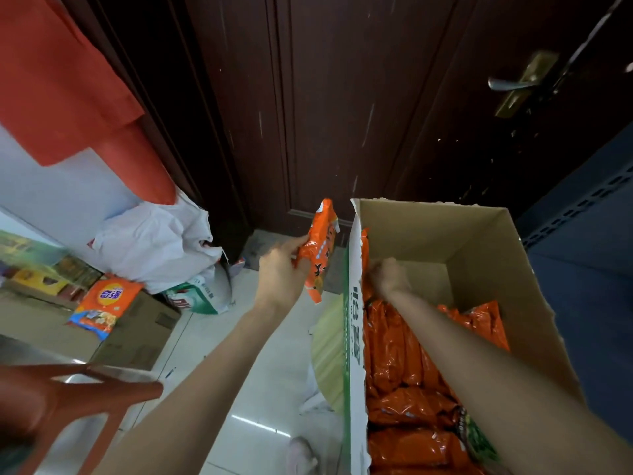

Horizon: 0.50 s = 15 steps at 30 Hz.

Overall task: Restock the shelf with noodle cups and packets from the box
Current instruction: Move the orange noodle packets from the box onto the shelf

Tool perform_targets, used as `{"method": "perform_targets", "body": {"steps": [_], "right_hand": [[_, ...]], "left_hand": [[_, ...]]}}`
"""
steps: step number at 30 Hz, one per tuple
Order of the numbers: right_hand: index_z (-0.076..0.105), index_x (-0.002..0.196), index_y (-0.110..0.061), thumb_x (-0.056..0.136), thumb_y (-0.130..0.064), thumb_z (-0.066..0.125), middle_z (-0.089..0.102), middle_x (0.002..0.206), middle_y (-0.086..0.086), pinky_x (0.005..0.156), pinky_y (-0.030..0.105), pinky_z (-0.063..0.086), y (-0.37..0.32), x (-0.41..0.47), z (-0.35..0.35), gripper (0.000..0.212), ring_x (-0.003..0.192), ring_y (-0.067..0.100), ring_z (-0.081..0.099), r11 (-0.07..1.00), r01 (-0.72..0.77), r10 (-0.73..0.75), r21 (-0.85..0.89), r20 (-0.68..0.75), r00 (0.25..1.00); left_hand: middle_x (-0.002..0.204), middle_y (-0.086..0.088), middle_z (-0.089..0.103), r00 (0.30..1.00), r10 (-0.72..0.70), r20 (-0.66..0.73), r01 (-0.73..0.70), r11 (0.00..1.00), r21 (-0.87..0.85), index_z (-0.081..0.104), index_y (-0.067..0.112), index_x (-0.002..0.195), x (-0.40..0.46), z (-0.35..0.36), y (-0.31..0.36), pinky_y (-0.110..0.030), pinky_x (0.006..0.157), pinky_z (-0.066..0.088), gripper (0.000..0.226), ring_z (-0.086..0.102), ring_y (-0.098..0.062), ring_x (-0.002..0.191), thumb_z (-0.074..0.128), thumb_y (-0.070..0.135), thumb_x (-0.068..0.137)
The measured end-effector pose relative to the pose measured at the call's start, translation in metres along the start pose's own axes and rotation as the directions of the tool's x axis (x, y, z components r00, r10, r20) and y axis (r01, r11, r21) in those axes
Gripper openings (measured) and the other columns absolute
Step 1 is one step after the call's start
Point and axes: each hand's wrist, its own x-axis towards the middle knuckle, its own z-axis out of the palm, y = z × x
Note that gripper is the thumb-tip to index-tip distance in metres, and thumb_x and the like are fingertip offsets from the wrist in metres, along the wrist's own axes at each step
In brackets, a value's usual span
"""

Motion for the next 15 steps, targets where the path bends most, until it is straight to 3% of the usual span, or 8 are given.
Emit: {"method": "perform_targets", "body": {"steps": [2,4,7,11,13,15], "right_hand": [[0.067,0.089,-0.012,0.093,-0.01,0.047,0.068,0.099,0.014,0.082,0.033,0.049,-0.005,-0.008,-0.008,0.021,0.096,0.03,0.063,0.996,0.045,-0.04,0.074,-0.064,0.997],[0.067,0.087,-0.011,0.093,-0.011,0.054,0.066,0.093,0.004,0.075,0.025,0.042,-0.009,-0.019,-0.02,0.014,0.09,0.02,0.06,0.986,0.118,-0.1,0.114,-0.151,0.983],[0.065,0.089,-0.011,0.092,-0.015,0.058,0.064,0.094,0.0,0.078,0.023,0.04,-0.017,-0.039,-0.045,0.009,0.087,0.012,0.054,0.962,0.232,-0.191,0.142,-0.254,0.948],[0.062,0.083,-0.016,0.093,-0.017,0.057,0.068,0.087,0.003,0.084,0.04,0.053,-0.02,-0.063,-0.081,0.011,0.085,0.018,0.064,0.912,0.298,-0.18,0.281,-0.377,0.908],[0.062,0.085,-0.016,0.093,-0.018,0.056,0.068,0.088,0.006,0.08,0.043,0.056,-0.018,-0.077,-0.101,0.011,0.086,0.022,0.066,0.88,0.346,-0.175,0.327,-0.454,0.874],[0.06,0.084,-0.015,0.094,-0.018,0.054,0.068,0.087,0.006,0.071,0.037,0.057,-0.013,-0.092,-0.122,0.012,0.085,0.023,0.066,0.864,0.376,-0.166,0.335,-0.515,0.841]], "left_hand": [[0.111,-0.007,0.066,1.0,0.009,-0.022,-0.01,1.0,-0.015,0.06,0.013,0.126,0.001,-0.004,0.002,-0.023,0.08,0.047,0.039,0.059,-0.015,0.092,0.052,0.003,0.089],[0.112,-0.007,0.066,0.998,0.023,-0.062,-0.026,0.999,-0.04,0.059,0.015,0.126,0.002,-0.009,0.006,-0.027,0.083,0.05,0.038,0.061,-0.018,0.097,0.054,0.006,0.089],[0.11,-0.006,0.064,0.989,0.066,-0.132,-0.078,0.993,-0.092,0.058,0.017,0.127,0.003,-0.022,0.015,-0.016,0.079,0.047,0.04,0.061,-0.015,0.096,0.054,0.007,0.089],[0.103,-0.002,0.063,0.967,0.145,-0.209,-0.175,0.975,-0.135,0.058,0.019,0.128,0.002,-0.042,0.042,0.001,0.071,0.039,0.043,0.057,-0.005,0.084,0.056,0.006,0.087],[0.102,-0.001,0.063,0.954,0.199,-0.224,-0.237,0.958,-0.16,0.058,0.02,0.128,0.001,-0.047,0.062,0.0,0.073,0.04,0.043,0.057,-0.004,0.082,0.056,0.007,0.087],[0.104,-0.001,0.062,0.942,0.251,-0.221,-0.294,0.937,-0.19,0.057,0.02,0.129,-0.005,-0.047,0.085,-0.004,0.076,0.044,0.043,0.058,-0.005,0.085,0.056,0.008,0.088]]}}
